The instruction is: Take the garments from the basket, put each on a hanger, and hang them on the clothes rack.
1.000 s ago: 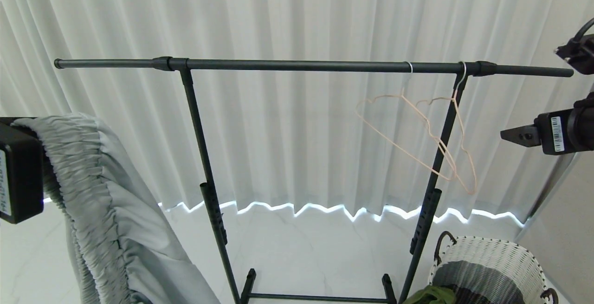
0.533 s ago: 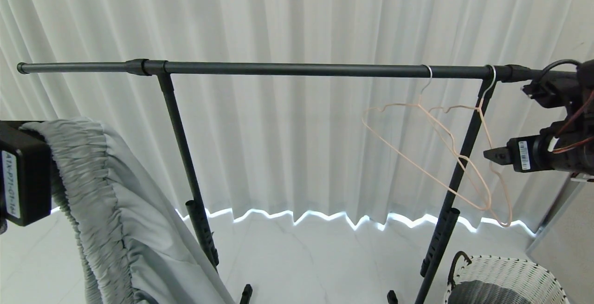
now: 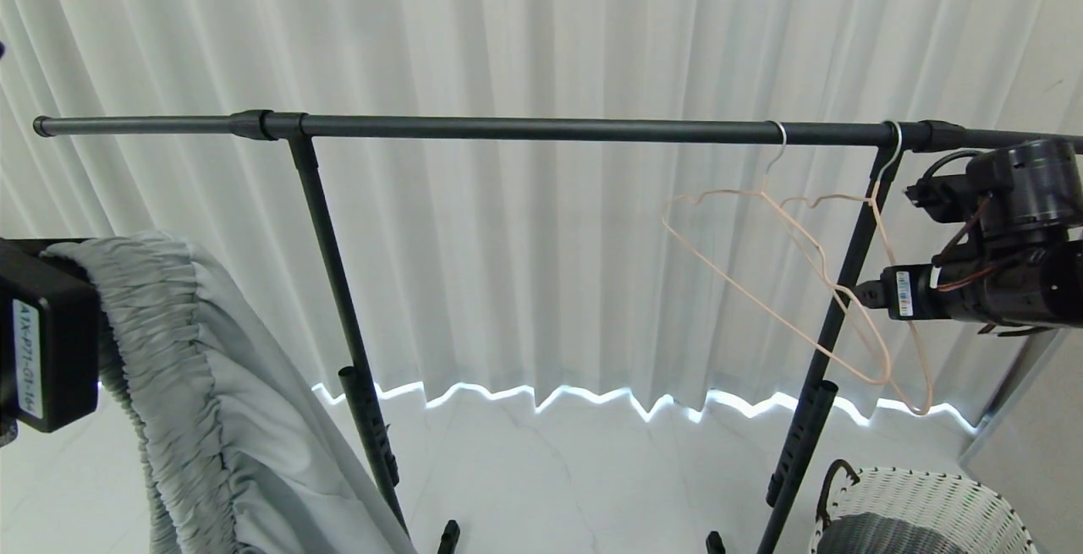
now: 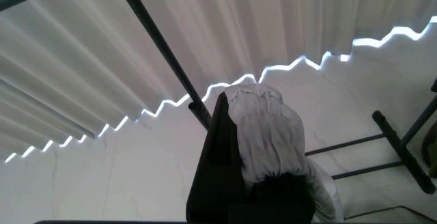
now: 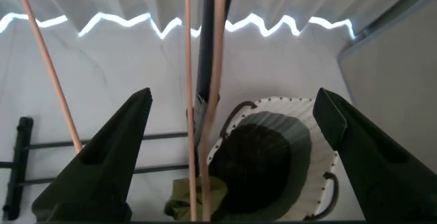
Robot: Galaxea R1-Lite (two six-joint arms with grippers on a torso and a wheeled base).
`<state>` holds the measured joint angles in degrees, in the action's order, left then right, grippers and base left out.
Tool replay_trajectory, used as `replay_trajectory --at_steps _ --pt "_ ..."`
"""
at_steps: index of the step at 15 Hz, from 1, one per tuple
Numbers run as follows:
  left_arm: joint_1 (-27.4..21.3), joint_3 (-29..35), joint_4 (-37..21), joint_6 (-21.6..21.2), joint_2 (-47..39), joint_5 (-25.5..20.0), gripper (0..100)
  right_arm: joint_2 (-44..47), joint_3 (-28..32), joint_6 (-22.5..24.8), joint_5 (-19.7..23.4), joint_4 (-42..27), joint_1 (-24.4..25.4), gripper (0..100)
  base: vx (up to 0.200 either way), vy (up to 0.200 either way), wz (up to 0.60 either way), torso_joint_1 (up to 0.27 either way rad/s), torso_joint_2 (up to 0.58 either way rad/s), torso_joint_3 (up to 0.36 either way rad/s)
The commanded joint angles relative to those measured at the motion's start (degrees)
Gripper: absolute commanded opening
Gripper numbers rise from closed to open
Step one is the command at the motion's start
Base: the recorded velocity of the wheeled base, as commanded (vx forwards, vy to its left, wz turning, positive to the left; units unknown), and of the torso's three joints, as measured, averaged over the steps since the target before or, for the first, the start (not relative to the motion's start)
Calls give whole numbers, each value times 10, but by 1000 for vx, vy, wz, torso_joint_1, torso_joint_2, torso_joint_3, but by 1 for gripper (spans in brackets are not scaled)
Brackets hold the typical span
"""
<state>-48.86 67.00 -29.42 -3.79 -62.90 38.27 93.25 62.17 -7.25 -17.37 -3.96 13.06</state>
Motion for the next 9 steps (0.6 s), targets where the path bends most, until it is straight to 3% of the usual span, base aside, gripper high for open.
replay_trajectory --at_steps 1,7,8,9 --pt "0 -1 0 0 1 1 0 35 9 -21 -1 2 0 100 0 0 0 0 0 0" --pt "0 -4 0 0 1 0 0 65 35 -36 -1 -2 0 100 0 0 0 0 0 0" --pt "0 -4 0 0 1 0 0 69 35 -36 -1 -2 0 0 0 0 0 0 0 0" --pt "0 -4 0 0 1 0 0 69 35 -36 -1 -2 0 0 0 0 0 0 0 0"
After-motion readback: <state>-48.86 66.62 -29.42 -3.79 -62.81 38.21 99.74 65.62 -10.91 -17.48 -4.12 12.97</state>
